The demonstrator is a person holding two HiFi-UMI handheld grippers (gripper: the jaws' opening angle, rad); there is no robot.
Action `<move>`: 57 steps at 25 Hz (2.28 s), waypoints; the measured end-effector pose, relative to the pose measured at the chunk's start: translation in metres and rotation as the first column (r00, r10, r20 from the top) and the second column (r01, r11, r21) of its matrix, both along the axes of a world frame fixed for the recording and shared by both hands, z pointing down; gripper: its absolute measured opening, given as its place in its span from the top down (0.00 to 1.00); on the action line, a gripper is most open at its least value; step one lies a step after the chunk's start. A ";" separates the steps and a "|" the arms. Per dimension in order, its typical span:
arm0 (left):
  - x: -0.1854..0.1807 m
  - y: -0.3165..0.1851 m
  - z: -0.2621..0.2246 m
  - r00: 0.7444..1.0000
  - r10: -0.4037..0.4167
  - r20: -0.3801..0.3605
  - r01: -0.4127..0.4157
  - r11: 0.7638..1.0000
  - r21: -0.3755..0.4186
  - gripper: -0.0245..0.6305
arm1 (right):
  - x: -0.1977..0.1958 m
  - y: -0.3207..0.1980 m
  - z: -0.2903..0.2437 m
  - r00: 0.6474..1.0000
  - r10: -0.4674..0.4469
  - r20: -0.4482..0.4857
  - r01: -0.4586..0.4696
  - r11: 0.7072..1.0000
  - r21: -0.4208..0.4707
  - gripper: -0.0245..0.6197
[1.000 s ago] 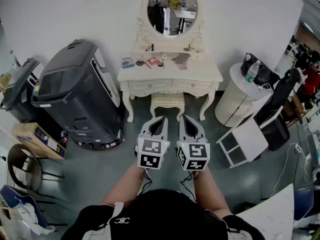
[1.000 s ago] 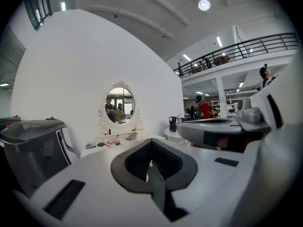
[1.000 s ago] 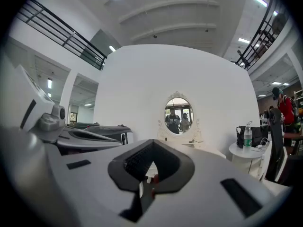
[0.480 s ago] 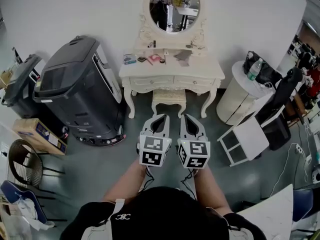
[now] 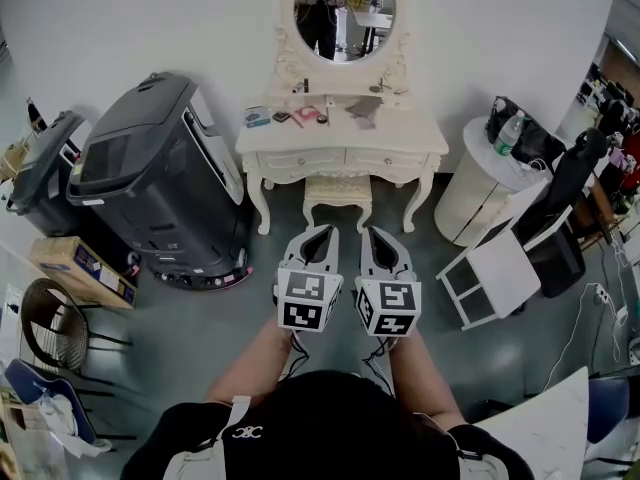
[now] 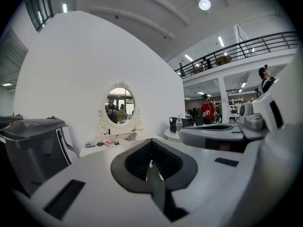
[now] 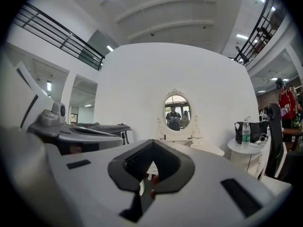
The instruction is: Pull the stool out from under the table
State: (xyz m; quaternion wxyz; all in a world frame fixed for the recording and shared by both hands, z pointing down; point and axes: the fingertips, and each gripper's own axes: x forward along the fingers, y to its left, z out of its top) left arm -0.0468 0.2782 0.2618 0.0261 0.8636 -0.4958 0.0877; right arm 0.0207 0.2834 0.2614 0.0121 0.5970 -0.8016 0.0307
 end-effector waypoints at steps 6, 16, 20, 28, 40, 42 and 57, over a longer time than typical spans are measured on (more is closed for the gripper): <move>0.019 -0.003 0.002 1.000 -0.028 -0.009 0.028 1.000 -0.008 0.96 | 0.019 -0.002 0.001 1.000 -0.025 -0.016 0.025 1.000 0.003 0.95; 0.045 -0.006 0.011 0.996 -0.080 -0.043 0.079 0.996 -0.030 0.96 | 0.058 -0.013 0.005 0.998 -0.063 0.002 0.063 0.998 -0.018 0.95; 0.044 -0.021 0.013 0.995 -0.096 -0.037 0.094 0.995 -0.032 0.96 | 0.057 -0.027 0.004 0.997 -0.080 -0.013 0.080 0.997 -0.015 0.95; 0.037 -0.081 0.015 0.995 -0.089 -0.033 0.088 0.996 -0.022 0.96 | 0.047 -0.084 0.006 0.997 -0.074 -0.038 0.074 0.997 -0.005 0.95; 0.023 -0.196 -0.002 0.997 -0.056 -0.050 0.055 0.998 -0.006 0.96 | 0.030 -0.196 -0.008 0.997 -0.057 -0.059 0.058 0.998 0.012 0.95; 0.020 -0.213 -0.001 0.997 -0.052 -0.053 0.051 0.999 -0.014 0.96 | 0.026 -0.211 -0.007 0.996 -0.055 -0.068 0.056 0.998 0.006 0.95; -0.002 -0.300 0.004 0.998 -0.004 -0.062 0.001 0.999 -0.045 0.96 | 0.007 -0.298 -0.004 0.999 -0.028 0.033 0.030 0.998 -0.060 0.95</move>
